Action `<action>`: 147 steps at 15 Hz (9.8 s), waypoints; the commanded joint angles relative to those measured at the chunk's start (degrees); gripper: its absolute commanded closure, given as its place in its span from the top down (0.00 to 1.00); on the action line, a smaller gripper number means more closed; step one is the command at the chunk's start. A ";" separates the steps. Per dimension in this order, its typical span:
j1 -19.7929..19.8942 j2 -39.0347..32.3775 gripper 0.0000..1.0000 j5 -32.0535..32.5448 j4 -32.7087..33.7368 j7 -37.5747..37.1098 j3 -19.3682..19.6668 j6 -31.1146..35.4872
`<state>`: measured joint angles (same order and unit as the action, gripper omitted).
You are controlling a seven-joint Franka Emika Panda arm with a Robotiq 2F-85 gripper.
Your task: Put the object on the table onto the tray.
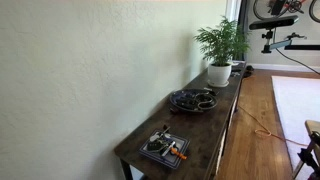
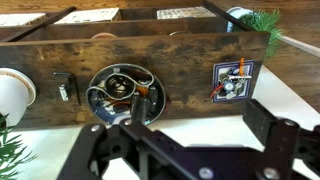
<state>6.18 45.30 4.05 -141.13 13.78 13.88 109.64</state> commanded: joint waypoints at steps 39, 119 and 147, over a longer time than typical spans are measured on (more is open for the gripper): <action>-3.40 -28.15 1.00 -1.12 1.35 1.31 -7.05 22.42; 2.73 -95.27 1.00 2.25 54.33 13.45 -14.92 37.16; 2.39 -93.83 1.00 5.95 52.23 14.13 -15.16 38.01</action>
<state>8.29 -50.10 8.55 -87.40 27.54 -1.52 146.90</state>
